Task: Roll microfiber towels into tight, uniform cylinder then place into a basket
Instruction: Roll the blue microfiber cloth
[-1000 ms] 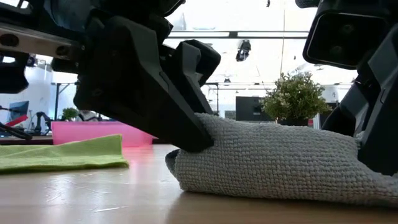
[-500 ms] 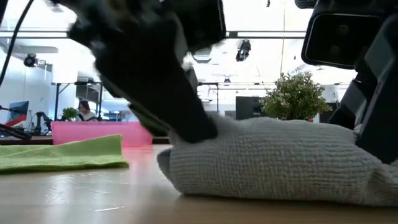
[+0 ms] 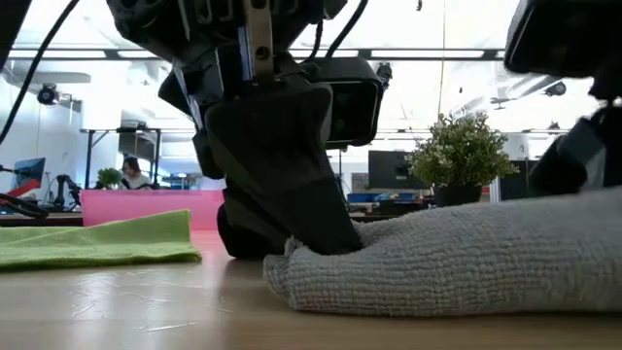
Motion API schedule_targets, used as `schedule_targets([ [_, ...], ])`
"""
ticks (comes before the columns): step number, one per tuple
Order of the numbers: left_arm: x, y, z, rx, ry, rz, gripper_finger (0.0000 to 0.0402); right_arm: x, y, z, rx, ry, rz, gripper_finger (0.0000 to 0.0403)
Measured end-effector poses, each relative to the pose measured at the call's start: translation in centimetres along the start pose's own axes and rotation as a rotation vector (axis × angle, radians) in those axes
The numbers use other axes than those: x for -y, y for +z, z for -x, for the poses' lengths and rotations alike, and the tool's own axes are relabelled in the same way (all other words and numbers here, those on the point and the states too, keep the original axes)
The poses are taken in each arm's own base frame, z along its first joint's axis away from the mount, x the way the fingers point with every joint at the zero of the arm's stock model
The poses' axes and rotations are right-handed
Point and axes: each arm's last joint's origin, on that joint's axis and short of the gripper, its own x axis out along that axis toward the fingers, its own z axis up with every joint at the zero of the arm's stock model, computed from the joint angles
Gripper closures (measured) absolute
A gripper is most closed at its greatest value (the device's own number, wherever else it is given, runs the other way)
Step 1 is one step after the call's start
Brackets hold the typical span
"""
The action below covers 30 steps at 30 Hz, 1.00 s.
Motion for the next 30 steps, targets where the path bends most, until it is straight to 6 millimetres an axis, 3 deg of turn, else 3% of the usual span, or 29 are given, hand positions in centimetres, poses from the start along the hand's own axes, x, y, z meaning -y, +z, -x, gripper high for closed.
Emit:
schedule_targets([
  [6, -0.4, 0.7, 0.4, -0.008, -0.029, 0.108, 0.0401, -0.9, 1.0, 1.7, 0.043, 0.040, 0.083, 0.0259],
  [13, -0.4, 1.1, 0.6, -0.009, -0.040, 0.165, 0.0401, -1.0, 1.4, 3.1, 0.039, 0.016, 0.131, 0.0268],
  [22, -0.4, 1.8, 0.8, -0.004, -0.047, 0.205, 0.0401, -1.3, 1.4, 1.9, 0.107, 0.041, 0.142, 0.0270],
  [30, -0.5, 2.0, 1.0, -0.019, -0.070, 0.228, 0.0402, -1.3, 1.1, 0.4, 0.158, 0.061, 0.251, 0.0217],
])
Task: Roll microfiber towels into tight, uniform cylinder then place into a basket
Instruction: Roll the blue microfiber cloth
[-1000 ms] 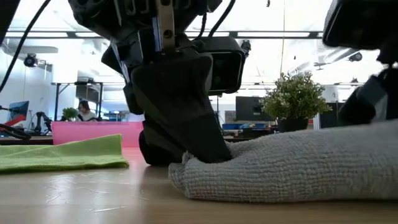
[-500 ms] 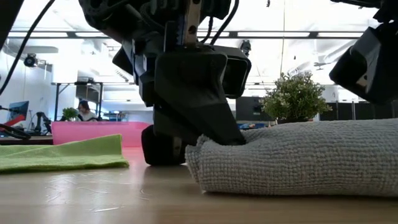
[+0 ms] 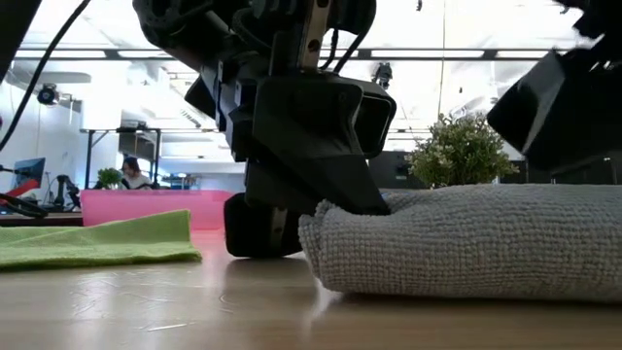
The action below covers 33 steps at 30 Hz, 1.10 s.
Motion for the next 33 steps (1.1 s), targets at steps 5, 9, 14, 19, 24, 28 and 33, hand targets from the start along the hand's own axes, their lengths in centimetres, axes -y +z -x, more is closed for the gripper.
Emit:
schedule_targets([
  [5, 0.0, 0.0, 0.0, -0.012, -0.008, 0.002, 0.0402, 0.2, -0.2, -0.2, 0.011, -0.035, 0.022, 0.0172],
  [9, 0.0, 0.0, 0.0, -0.014, -0.010, 0.020, 0.0402, 0.5, -0.5, -0.2, -0.014, -0.077, 0.039, 0.0146],
  [14, -0.1, 0.1, 0.1, -0.014, -0.011, 0.028, 0.0402, 1.3, -2.0, -0.5, -0.116, -0.147, -0.014, 0.0147],
  [19, -0.2, 0.3, 0.2, -0.012, -0.012, 0.034, 0.0402, 0.4, -2.3, 0.1, -0.118, -0.131, -0.059, 0.0185],
  [24, -0.3, 0.4, 0.3, -0.010, -0.011, 0.037, 0.0401, -0.3, -2.4, 0.6, -0.115, -0.113, -0.070, 0.0230],
  [28, -0.4, 0.5, 0.4, -0.008, -0.011, 0.040, 0.0401, -0.6, -2.7, 0.8, -0.121, -0.103, -0.060, 0.0257],
  [33, -0.4, 0.5, 0.4, -0.007, -0.011, 0.041, 0.0401, -1.1, -2.2, 1.0, -0.112, -0.091, -0.043, 0.0262],
])
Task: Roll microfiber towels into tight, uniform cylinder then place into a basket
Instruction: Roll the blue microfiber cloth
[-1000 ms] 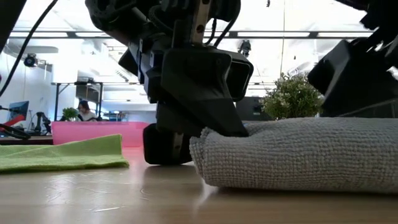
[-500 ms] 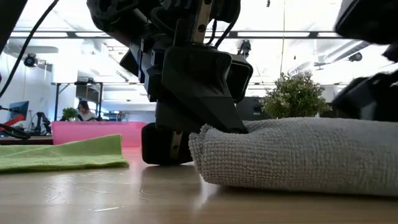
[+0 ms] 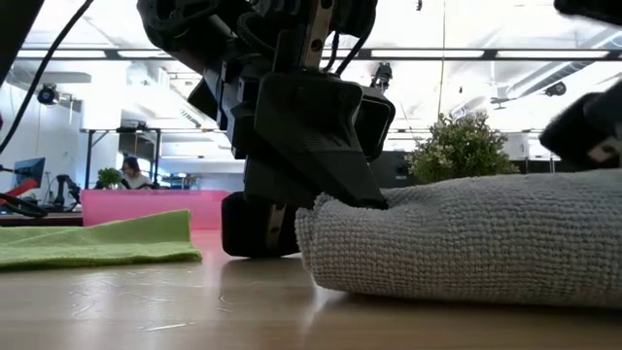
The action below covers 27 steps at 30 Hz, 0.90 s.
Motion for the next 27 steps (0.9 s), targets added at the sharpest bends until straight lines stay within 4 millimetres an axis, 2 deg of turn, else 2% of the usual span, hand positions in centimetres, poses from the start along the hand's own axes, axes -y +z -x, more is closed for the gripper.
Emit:
schedule_targets([
  [7, -0.1, 0.1, 0.1, 0.004, 0.001, 0.012, 0.0401, -1.3, 1.5, 0.5, -0.024, -0.025, 0.122, 0.0259],
  [12, -0.1, 0.2, 0.1, 0.009, 0.003, 0.023, 0.0401, -1.3, 1.8, 0.6, -0.005, -0.074, 0.160, 0.0250],
  [20, -0.1, 0.2, 0.1, 0.013, 0.004, 0.046, 0.0401, -1.2, 1.0, -0.8, 0.004, -0.071, 0.127, 0.0220],
  [27, -0.4, 0.6, 0.3, 0.022, 0.002, 0.079, 0.0401, -1.2, 0.4, -2.0, -0.008, -0.083, 0.106, 0.0222],
])
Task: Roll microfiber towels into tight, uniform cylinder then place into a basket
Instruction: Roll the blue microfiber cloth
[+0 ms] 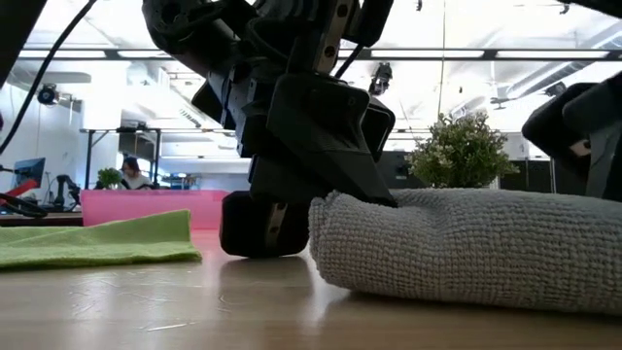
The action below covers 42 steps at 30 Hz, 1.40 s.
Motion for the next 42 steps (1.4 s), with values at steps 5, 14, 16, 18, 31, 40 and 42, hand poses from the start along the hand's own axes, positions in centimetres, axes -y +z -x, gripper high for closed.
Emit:
schedule_targets([
  [5, -0.1, 0.1, 0.1, 0.003, 0.000, 0.004, 0.0401, 0.1, -0.6, -0.8, -0.014, -0.013, -0.077, 0.0224],
  [14, -0.1, 0.1, 0.1, 0.004, 0.000, 0.004, 0.0401, 0.0, -0.9, -0.8, -0.022, -0.021, -0.118, 0.0321],
  [16, -0.1, 0.1, 0.1, 0.004, 0.000, 0.004, 0.0401, 0.0, -1.0, -0.8, -0.023, -0.020, -0.121, 0.0357],
  [18, -0.1, 0.1, 0.1, 0.004, 0.000, 0.004, 0.0401, 0.1, -1.1, -0.8, -0.027, -0.018, -0.138, 0.0383],
  [31, 0.0, -0.3, 0.0, -0.075, -0.043, -0.156, 0.0401, 2.8, -3.7, -0.3, 0.148, 0.259, -0.573, 0.0393],
  [40, 0.2, -0.2, 0.0, -0.054, -0.058, -0.319, 0.0398, 4.0, -4.3, 0.1, 0.099, 0.329, -0.571, 0.0393],
  [42, 0.2, -0.2, 0.0, -0.049, -0.058, -0.354, 0.0393, 3.8, -4.2, 0.0, 0.093, 0.325, -0.535, 0.0393],
])
